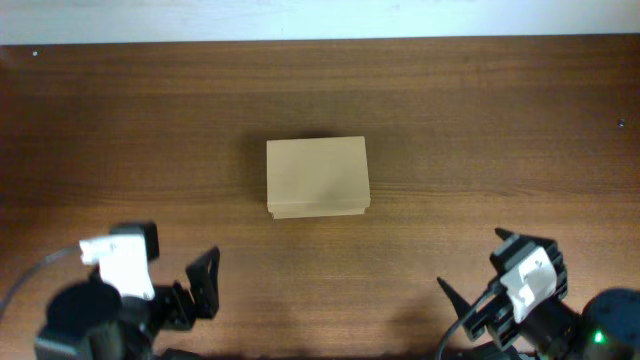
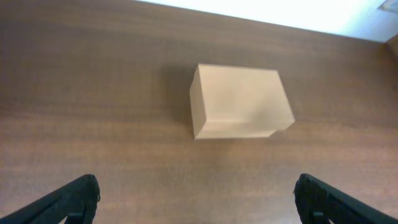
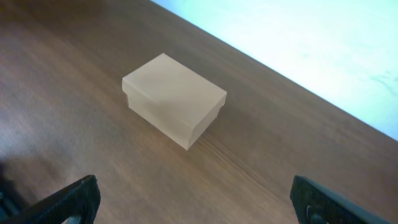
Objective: Pack container
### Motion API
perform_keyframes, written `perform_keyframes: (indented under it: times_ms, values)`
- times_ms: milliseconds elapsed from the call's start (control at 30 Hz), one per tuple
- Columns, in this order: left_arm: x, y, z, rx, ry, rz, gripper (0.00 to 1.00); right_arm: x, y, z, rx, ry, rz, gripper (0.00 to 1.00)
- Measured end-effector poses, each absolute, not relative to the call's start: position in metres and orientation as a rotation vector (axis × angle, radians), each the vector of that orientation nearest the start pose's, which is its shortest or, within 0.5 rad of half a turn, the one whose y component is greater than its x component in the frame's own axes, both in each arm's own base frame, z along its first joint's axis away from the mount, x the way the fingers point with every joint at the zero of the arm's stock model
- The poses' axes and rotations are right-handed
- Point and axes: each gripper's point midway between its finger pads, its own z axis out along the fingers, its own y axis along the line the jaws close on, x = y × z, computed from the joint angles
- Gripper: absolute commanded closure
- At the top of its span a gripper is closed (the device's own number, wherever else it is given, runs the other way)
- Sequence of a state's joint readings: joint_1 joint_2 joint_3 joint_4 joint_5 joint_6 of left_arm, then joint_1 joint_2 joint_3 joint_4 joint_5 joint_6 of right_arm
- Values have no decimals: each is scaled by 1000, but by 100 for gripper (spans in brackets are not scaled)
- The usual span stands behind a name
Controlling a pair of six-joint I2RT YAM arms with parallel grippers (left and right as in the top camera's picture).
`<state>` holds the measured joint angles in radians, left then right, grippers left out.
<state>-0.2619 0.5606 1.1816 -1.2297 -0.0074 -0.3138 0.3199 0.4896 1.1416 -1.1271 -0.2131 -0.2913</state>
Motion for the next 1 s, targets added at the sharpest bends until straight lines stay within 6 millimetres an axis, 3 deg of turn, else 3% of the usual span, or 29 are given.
perform_keyframes:
  times_ms: [133,300,500,1000]
  values:
    - [146,-40,282,-54,2159,-339,1,132,83,299,-731,1892,248,1]
    - [134,-39,272,-45,2112,-363,0,120,84,281,-720,1854,286,1]
    - [134,-39,265,-42,2108,-367,0,115,85,285,-683,1781,315,1]
    - [138,-42,272,-36,2075,-382,1,116,86,289,-669,1768,324,1]
